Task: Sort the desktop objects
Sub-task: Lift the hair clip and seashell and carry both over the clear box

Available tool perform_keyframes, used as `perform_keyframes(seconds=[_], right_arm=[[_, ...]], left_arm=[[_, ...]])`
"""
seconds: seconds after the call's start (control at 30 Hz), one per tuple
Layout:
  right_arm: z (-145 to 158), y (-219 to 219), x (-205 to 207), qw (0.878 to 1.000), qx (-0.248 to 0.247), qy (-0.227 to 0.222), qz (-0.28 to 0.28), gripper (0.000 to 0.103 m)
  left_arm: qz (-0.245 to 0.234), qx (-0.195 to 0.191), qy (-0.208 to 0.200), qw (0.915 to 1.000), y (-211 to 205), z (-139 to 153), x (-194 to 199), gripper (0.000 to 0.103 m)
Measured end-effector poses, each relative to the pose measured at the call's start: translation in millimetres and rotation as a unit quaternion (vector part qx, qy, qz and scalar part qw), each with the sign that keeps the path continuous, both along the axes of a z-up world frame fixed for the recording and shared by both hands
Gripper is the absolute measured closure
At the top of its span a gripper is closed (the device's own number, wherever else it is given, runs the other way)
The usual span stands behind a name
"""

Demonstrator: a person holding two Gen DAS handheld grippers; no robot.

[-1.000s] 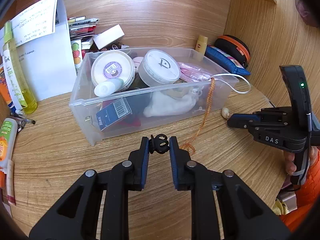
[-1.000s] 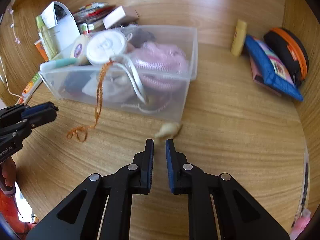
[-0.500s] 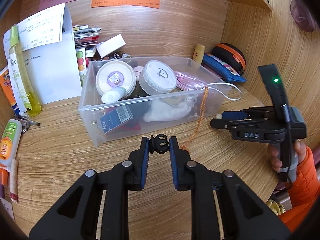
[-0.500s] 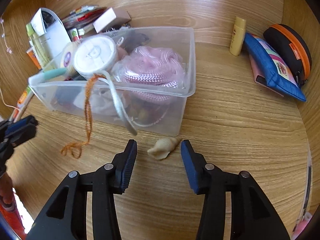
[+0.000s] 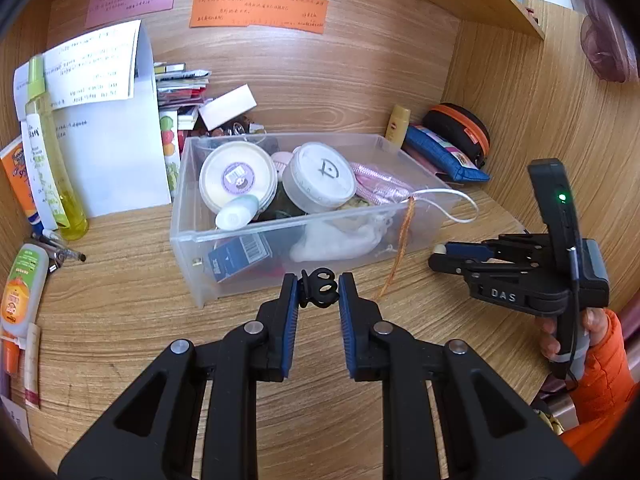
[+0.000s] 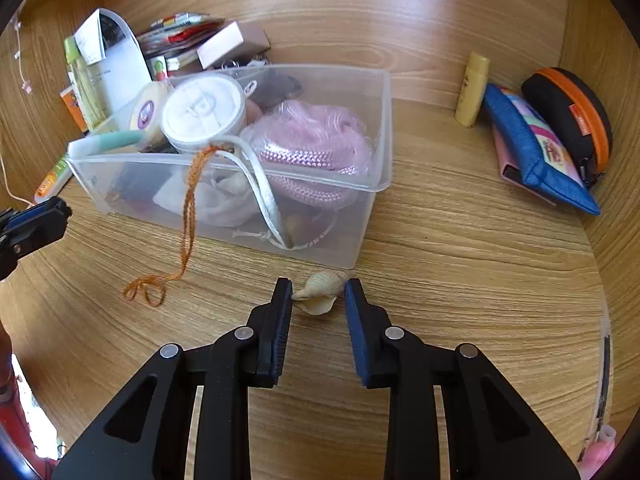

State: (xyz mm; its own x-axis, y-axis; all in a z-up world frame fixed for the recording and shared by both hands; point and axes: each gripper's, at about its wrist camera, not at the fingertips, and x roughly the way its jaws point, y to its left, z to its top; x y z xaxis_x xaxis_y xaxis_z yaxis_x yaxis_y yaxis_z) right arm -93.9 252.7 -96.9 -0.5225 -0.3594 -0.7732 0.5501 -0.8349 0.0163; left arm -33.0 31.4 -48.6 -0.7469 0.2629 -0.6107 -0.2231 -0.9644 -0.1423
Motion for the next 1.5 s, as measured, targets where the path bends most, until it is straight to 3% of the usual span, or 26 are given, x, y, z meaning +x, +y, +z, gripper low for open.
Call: perform_keyframes(seconds=[0.33, 0.8, 1.07, 1.5], right_arm=[[30.0, 19.9, 15.8, 0.999, -0.019, 0.035, -0.006, 0.079], [70.3, 9.3, 15.7, 0.995, -0.048, 0.083, 0.019, 0.079], [73.4, -9.0, 6.8, 0.994, -0.047, 0.093, 0.038, 0.079], [55.7, -23.4, -20.8, 0.996, -0.049, 0.060, 0.044, 0.078]], left_arm=[[-0.004, -0.003, 0.014, 0.9999, 5.0, 10.0, -5.0, 0.084], [0.009, -0.004, 0.035, 0.9993, 0.9, 26.0, -22.9, 0.084], [0.009, -0.008, 0.034, 0.9994, 3.0, 28.6, -42.3, 0.084], [0.019, -0.019, 0.005, 0.9996, 6.9, 14.2, -69.6, 0.084]])
